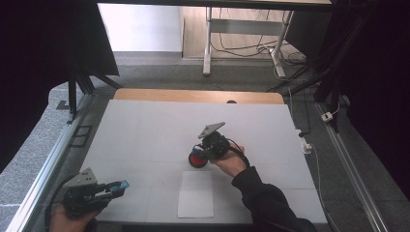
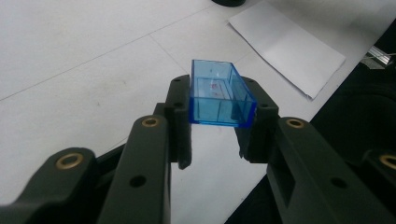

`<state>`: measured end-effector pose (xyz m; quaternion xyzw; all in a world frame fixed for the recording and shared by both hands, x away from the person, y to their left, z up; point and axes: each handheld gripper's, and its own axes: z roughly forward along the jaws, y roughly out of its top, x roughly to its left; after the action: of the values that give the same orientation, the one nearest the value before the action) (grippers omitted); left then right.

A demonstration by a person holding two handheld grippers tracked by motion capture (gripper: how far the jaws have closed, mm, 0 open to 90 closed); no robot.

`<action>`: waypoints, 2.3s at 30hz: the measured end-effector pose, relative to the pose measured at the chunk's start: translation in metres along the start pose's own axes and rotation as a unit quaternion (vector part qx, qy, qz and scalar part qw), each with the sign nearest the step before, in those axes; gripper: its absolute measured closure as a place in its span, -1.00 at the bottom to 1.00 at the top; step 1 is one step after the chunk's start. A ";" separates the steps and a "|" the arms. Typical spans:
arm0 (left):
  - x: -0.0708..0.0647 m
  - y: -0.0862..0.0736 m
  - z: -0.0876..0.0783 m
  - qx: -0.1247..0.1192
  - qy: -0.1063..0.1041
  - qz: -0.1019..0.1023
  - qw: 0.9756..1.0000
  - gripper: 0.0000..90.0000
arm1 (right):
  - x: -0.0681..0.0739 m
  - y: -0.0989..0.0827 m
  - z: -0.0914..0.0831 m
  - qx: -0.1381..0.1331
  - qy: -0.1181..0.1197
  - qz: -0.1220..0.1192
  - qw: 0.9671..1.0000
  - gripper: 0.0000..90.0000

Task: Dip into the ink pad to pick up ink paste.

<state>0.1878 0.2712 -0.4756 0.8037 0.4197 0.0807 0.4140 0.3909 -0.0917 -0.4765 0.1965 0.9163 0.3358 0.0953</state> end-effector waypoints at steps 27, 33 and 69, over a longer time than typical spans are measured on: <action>-0.001 0.000 0.000 0.004 0.000 0.003 1.000 0.51 | -0.009 -0.001 0.009 0.008 0.027 0.038 0.999 0.60; 0.000 0.000 0.000 0.005 0.000 0.003 1.000 0.51 | -0.019 -0.005 0.009 -0.003 0.052 0.082 0.995 0.60; 0.000 0.000 0.001 0.006 -0.003 0.001 1.000 0.51 | -0.011 0.001 -0.006 -0.029 0.032 0.075 0.996 0.59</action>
<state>0.1883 0.2708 -0.4760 0.8070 0.4177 0.0761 0.4105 0.3997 -0.0994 -0.4703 0.2515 0.8912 0.3746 0.0463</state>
